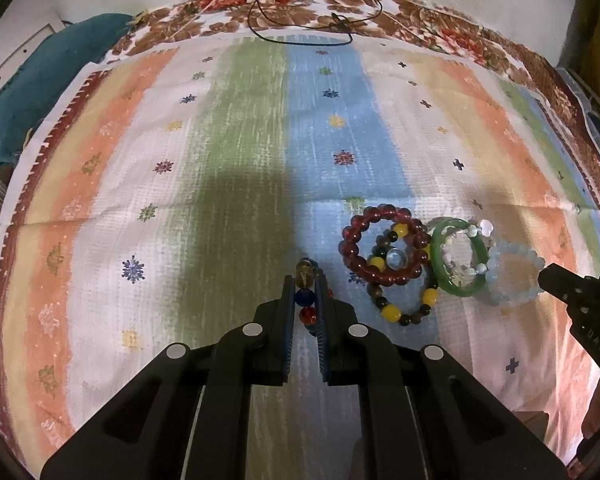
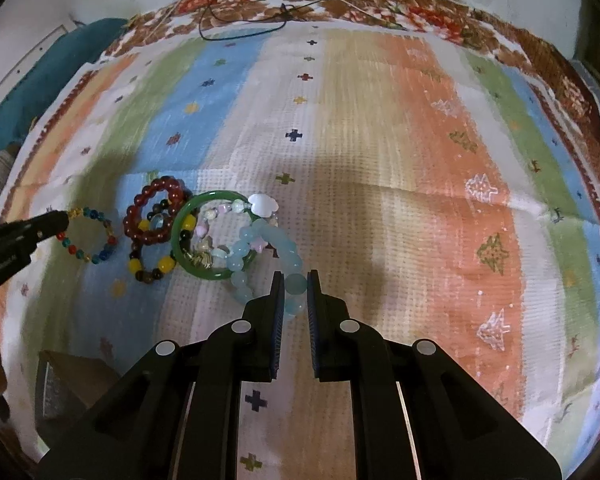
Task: Organize jewelry
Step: 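Carry both held bracelets up and over to the silver tin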
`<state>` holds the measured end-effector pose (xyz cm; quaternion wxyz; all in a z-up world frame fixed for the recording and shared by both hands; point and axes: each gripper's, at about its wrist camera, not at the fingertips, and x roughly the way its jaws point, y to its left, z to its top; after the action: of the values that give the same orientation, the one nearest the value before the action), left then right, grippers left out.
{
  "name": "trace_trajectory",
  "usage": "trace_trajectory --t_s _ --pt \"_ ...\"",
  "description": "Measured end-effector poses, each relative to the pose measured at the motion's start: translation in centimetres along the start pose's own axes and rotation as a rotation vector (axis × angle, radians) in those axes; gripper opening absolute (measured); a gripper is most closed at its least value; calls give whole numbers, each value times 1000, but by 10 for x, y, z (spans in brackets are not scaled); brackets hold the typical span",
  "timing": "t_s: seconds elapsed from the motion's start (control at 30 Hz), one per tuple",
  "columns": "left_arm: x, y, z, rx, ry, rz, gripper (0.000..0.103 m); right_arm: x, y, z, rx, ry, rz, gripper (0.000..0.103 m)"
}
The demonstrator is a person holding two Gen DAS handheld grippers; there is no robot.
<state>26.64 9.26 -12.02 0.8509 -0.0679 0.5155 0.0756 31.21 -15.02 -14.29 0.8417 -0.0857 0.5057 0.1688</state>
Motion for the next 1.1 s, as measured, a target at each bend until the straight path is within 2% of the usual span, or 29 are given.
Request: trace_trajectory --t_s 0.33,0.63,0.9,1.1 --pt "-19 -1 -4 -19 -18 -34 9 -23 0 -4 -8 -34 -4 12" --pt "-47 -11 -8 5 -70 -56 9 -39 -1 -13 16 -46 14 12" --pt "-73 -20 -14 25 -117 -104 9 -59 5 -22 5 -73 37 12" --pt "-85 -33 -23 87 -142 -64 9 -73 5 -27 10 -94 56 12"
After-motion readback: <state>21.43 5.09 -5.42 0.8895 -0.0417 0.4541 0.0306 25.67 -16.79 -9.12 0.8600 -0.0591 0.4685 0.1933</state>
